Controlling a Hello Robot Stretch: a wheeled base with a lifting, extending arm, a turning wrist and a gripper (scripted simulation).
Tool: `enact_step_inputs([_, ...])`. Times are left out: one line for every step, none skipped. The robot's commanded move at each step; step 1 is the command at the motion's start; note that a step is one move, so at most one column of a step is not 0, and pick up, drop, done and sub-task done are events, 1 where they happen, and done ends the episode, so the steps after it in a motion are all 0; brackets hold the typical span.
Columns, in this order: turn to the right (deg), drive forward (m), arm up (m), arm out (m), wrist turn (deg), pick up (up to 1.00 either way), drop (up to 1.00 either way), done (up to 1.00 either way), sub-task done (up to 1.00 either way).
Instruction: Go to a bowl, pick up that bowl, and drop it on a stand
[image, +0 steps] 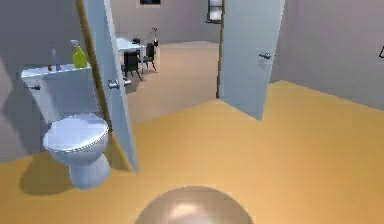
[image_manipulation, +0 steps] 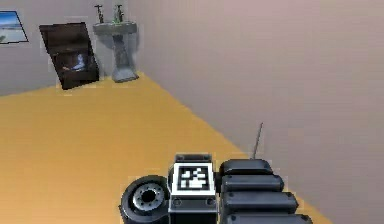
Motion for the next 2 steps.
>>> enact_step_inputs([0.0,1.00,0.00,0.00,0.0,0.00,0.00,0.00,0.00])
enact_step_inputs([0.0,0.60,0.00,0.00,0.0,0.00,0.00,0.00,0.00])
